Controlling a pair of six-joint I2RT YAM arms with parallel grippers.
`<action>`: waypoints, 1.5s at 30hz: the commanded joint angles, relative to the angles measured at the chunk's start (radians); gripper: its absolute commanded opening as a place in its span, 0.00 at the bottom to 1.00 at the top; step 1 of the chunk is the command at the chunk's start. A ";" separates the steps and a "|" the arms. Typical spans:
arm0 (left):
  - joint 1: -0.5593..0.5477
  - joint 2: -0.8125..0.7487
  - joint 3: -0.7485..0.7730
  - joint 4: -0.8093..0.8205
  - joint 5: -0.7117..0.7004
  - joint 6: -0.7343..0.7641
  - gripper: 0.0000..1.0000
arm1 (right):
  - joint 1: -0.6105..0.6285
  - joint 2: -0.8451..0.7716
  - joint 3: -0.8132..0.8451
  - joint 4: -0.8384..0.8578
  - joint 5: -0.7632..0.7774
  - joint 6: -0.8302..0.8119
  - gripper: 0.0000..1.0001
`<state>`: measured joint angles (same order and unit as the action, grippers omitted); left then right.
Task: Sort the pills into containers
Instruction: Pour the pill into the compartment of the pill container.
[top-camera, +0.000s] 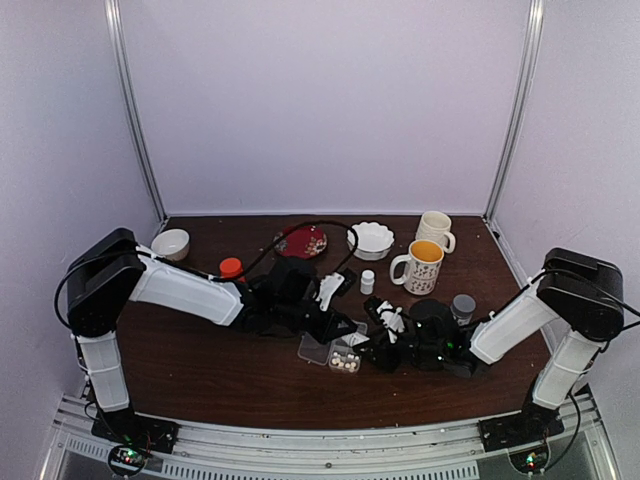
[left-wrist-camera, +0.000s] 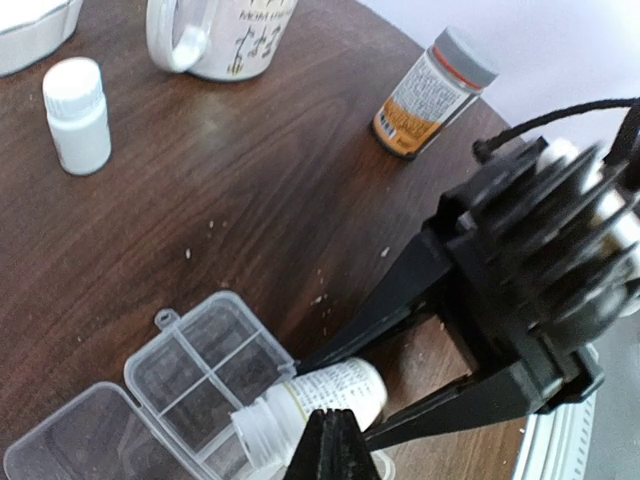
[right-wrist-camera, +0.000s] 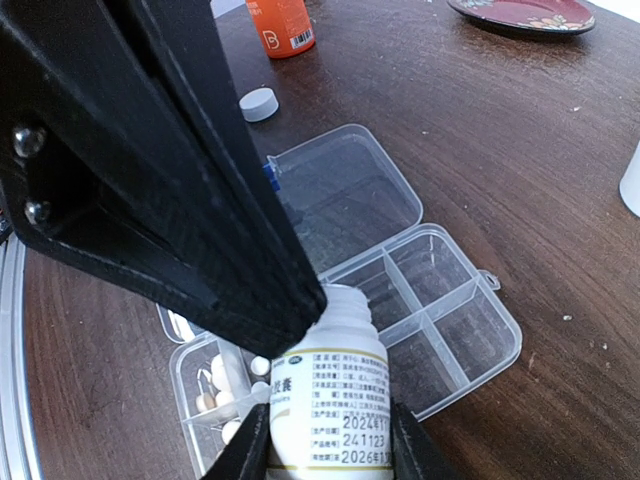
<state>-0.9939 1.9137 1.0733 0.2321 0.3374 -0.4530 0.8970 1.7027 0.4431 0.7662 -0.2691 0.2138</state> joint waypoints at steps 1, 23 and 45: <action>-0.005 -0.038 -0.003 0.077 -0.002 0.009 0.00 | -0.003 0.008 0.016 -0.024 -0.007 -0.001 0.00; -0.011 -0.029 0.096 -0.152 -0.076 0.062 0.00 | -0.003 -0.048 0.043 -0.122 -0.010 -0.022 0.00; -0.010 -0.025 0.045 -0.121 -0.040 0.027 0.00 | -0.003 -0.093 0.040 -0.147 -0.026 -0.035 0.00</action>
<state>-0.9970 1.8347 1.1328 0.1047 0.2787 -0.4191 0.8967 1.6352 0.4709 0.6266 -0.2920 0.1864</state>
